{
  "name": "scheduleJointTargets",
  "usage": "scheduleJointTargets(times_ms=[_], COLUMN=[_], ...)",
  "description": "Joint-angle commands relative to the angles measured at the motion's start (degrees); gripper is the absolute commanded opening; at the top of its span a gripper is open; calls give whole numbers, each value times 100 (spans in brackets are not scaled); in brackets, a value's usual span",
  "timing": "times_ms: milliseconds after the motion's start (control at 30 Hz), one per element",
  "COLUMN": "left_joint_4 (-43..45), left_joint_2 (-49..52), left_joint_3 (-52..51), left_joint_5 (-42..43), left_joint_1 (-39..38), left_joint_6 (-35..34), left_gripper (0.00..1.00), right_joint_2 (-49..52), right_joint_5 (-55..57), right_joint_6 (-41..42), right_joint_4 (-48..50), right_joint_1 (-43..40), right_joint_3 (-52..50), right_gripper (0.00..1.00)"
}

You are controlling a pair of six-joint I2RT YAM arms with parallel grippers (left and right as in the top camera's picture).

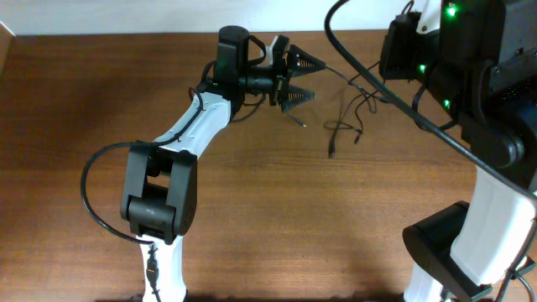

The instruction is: Untangle cables

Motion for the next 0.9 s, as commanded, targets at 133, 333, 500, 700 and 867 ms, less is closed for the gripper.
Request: scheduleJointTargets(times_ms=[133,333,500,700,867], left_joint_4=[15,-4,-4,-33,-748], left_joint_2=[31,31,31,33,37], left_joint_3=[35,35,35,33,-61], left_joint_5=[1423,1976,1976,1978,721], left_joint_1=[-431,-514,-514,-450,-415], left_joint_6=[-267,282,872,3991,5480], left_gripper=[99,99,99,99,99], right_joint_2=[201,212,214,214,214], right_joint_5=[905,1272,2811,4030,2592], right_joint_6=[76,81,841,1991,1998], right_joint_4=[199,179,354,450,437], right_joint_1=[-17,-17,-57,-984,-2063], right_joint_3=[-11,-354,-1311,-2262,-2280], right_gripper=[4,4,4,4,4])
